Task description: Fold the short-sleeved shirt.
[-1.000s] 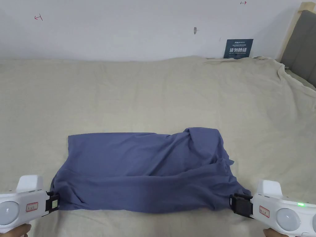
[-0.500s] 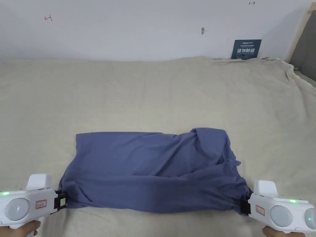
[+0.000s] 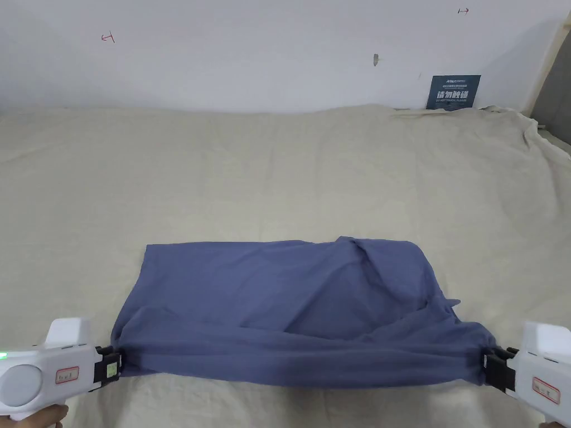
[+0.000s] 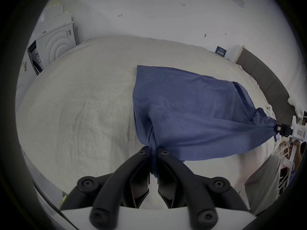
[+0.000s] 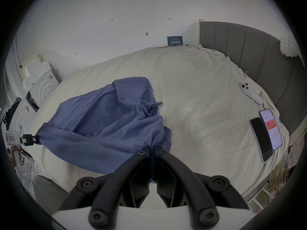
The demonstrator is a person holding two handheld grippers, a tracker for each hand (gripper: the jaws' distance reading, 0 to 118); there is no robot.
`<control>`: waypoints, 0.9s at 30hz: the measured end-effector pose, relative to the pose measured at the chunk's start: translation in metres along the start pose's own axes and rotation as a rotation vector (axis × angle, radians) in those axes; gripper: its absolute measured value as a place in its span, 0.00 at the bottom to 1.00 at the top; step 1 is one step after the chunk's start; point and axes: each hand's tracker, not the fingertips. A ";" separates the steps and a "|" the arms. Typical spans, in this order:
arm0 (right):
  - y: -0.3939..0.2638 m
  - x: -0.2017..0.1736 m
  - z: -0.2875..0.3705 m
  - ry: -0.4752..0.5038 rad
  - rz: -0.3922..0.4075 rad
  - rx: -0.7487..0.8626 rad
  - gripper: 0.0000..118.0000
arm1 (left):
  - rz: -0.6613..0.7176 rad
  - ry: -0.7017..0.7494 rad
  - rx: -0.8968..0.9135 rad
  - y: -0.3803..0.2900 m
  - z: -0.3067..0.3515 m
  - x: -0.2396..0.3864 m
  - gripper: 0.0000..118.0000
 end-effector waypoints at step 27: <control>-0.062 0.019 -0.002 -0.113 -0.003 -0.130 0.65 | 0.009 0.125 -0.133 -0.065 -0.018 0.009 0.68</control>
